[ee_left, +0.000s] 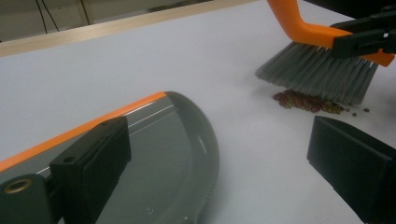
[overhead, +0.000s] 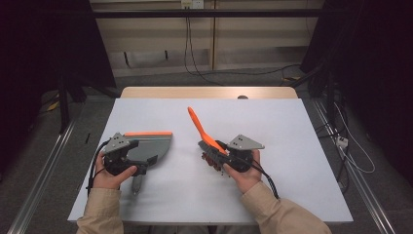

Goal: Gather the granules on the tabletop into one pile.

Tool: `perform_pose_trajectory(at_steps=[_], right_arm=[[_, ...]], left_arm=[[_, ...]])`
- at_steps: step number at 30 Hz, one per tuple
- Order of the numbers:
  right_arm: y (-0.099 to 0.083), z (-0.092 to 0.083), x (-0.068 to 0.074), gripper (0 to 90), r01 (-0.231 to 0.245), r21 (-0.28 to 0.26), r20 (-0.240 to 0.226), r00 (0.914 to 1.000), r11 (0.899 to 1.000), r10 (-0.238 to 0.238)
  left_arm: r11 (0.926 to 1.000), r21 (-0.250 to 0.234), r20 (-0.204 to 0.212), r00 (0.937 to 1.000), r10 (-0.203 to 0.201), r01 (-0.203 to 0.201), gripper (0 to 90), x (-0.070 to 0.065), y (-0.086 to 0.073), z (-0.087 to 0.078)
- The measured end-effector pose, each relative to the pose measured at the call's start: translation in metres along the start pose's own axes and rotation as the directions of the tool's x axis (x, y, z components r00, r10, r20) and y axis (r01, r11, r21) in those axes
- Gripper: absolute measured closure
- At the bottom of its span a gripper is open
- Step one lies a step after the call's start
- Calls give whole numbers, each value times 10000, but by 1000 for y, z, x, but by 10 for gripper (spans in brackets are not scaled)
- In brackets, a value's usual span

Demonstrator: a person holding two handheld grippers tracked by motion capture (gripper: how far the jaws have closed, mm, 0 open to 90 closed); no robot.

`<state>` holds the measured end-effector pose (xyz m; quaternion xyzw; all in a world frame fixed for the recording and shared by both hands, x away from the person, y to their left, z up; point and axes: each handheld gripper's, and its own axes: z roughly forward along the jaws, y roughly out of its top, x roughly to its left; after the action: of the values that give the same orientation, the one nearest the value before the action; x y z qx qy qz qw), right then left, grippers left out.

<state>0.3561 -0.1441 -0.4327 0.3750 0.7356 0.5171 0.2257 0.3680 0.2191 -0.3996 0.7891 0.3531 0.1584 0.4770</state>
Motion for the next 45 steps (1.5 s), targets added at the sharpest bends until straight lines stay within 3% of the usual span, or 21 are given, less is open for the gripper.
perform_pose_trajectory(at_steps=[7, 10, 12, 15, 19, 23, 24, 26, 27, 31, 32, 36, 39, 45], right_arm=[[9, -12, 0, 714, 78, -102, -553, 9984, 9999, -84], [8, -23, 0, 714, 129, -1, -1232, 9923, 9999, -128], [5, -30, 1, 714, 208, 13, -1756, 9843, 9998, -202], [-2, -36, 3, 714, 499, 64, -2711, 9614, 9987, -463], [-10, -30, -3, 714, 713, 310, -3366, 9399, 9970, -568], [-13, -18, -17, 714, 928, 148, -4019, 9123, 9956, -791], [-13, -16, -20, 715, 914, 128, -3954, 9151, 9957, -789], [-11, -11, -25, 714, 1029, 117, -4051, 9099, 9946, -893], [-10, -9, -27, 714, 1019, 113, -3944, 9146, 9947, -892], [-6, 1, -32, 714, 1038, -37, -4041, 9096, 9946, -965], [-5, 3, -32, 714, 1018, -29, -3965, 9131, 9948, -945], [0, 3, -31, 714, 969, -142, -3946, 9140, 9952, -946], [5, -3, -32, 714, 814, -151, -3657, 9272, 9966, -812], [10, -16, -46, 714, 289, 264, -2501, 9680, 9992, -214]], left_arm=[[10000, 17, -21, 10000, -23, 23, 60, 1, -1, -1], [10000, -16, -1, 10000, -3, 3, 61, 0, 0, -1], [10000, 16, 14, 10000, 21, -21, 61, -2, 0, -1], [10000, 4, 53, 10000, 1, -1, 60, -2, 0, 0], [10000, -26, -23, 10000, -93, 93, 60, 0, 0, -1], [9999, 15, -44, 9999, -110, 110, 60, 1, -1, -1], [9999, 12, -30, 9999, -151, 151, 61, 2, -1, -1], [9999, 6, -45, 9999, -154, 154, 60, 2, -1, -1], [9999, 26, -67, 9998, -168, 168, 61, 3, -2, -1], [9999, 33, -111, 9998, -165, 166, 60, 4, -2, -2], [9999, 33, -113, 9998, -167, 167, 61, 4, -2, -2], [9999, 49, -98, 9998, -165, 165, 61, 3, -2, -1], [9999, 41, -108, 9998, -148, 148, 61, 3, -2, -1], [9999, 72, -64, 9999, -96, 97, 61, 2, -2, -1]])
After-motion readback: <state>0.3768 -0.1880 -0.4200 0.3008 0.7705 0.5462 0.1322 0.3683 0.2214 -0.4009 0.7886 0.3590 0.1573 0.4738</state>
